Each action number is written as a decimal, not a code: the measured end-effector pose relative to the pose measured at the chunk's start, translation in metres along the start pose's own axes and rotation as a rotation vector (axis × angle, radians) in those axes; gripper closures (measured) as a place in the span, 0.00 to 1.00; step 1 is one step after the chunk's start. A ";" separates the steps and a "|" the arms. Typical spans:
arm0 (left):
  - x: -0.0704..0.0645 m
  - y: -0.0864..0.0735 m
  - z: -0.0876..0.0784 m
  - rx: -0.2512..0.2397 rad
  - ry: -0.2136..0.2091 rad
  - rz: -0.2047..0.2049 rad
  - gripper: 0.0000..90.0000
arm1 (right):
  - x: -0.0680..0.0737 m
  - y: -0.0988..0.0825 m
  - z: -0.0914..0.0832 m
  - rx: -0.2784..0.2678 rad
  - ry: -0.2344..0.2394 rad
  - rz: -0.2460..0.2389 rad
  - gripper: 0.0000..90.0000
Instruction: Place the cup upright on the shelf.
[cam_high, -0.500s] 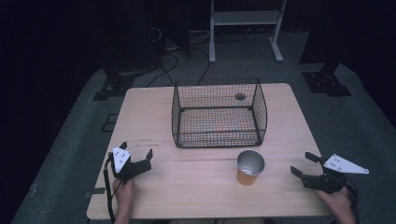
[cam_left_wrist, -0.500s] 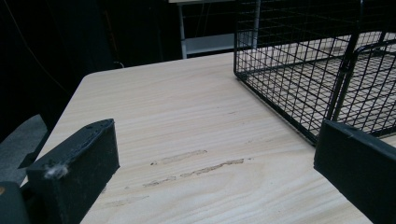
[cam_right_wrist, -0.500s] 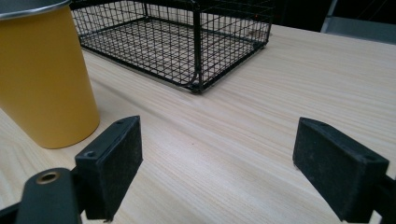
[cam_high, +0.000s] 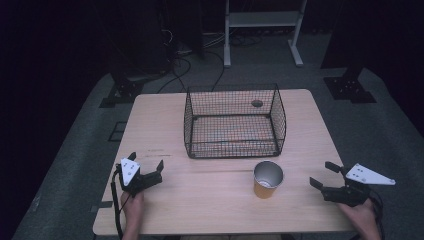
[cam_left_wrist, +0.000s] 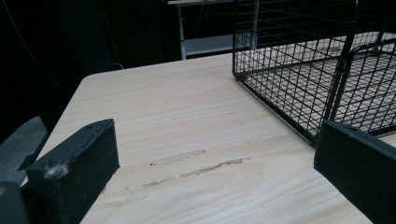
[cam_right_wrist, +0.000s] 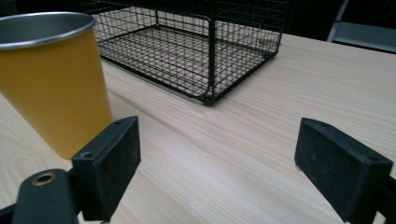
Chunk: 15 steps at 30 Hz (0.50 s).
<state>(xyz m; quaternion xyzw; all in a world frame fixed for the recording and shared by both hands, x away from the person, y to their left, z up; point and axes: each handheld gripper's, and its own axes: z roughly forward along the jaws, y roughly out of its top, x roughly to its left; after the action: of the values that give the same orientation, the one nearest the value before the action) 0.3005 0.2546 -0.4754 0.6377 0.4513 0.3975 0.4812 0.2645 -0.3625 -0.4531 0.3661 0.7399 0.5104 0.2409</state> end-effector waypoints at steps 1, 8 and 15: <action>0.000 0.000 0.000 0.000 0.000 0.000 0.00 | 0.001 0.001 0.000 0.001 0.005 -0.001 0.15; 0.000 0.000 0.000 0.001 0.001 0.001 0.00 | 0.008 0.002 0.003 0.010 0.034 -0.001 0.14; 0.000 0.000 0.000 0.002 0.000 0.000 0.00 | 0.016 0.005 0.004 0.024 0.064 -0.019 0.14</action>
<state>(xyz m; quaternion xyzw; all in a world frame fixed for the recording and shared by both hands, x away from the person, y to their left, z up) 0.3007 0.2545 -0.4754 0.6384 0.4518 0.3970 0.4804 0.2586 -0.3463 -0.4495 0.3453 0.7567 0.5107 0.2178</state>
